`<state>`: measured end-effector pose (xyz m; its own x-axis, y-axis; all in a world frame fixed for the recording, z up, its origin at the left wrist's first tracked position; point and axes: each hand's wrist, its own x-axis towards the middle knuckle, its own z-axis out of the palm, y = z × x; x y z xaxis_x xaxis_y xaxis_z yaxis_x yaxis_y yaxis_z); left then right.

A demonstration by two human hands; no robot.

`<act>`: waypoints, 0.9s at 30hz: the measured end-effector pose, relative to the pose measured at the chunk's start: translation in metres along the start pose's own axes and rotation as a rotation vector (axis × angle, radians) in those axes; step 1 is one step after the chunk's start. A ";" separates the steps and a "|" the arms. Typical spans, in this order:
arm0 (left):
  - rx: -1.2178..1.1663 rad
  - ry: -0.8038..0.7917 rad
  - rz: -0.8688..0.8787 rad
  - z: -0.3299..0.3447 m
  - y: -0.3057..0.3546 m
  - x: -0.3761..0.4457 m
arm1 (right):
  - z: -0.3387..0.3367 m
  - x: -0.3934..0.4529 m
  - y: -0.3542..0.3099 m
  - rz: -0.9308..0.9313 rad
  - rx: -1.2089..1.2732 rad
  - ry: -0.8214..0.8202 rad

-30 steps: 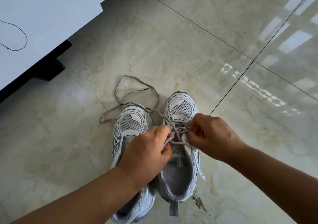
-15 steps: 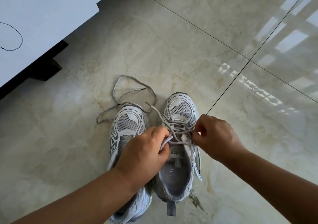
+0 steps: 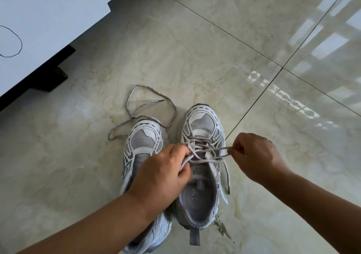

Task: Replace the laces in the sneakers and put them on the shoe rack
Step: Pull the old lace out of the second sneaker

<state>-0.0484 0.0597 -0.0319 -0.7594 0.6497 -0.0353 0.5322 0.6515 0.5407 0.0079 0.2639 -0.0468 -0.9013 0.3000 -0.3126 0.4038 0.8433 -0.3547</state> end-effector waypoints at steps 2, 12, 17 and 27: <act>0.015 0.003 -0.009 0.000 0.001 0.001 | 0.004 -0.006 0.002 -0.153 0.003 0.088; 0.030 -0.029 -0.023 0.000 0.002 0.001 | 0.002 -0.001 -0.010 -0.552 0.183 0.038; -0.002 0.003 -0.018 -0.001 0.002 0.001 | 0.008 -0.004 0.003 -0.487 -0.022 0.074; -0.033 0.009 0.007 0.000 0.000 0.000 | 0.001 -0.009 0.000 -0.405 0.289 0.018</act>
<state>-0.0484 0.0596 -0.0316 -0.7590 0.6506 -0.0241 0.5250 0.6336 0.5683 0.0164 0.2611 -0.0450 -0.9963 -0.0159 -0.0850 0.0458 0.7365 -0.6749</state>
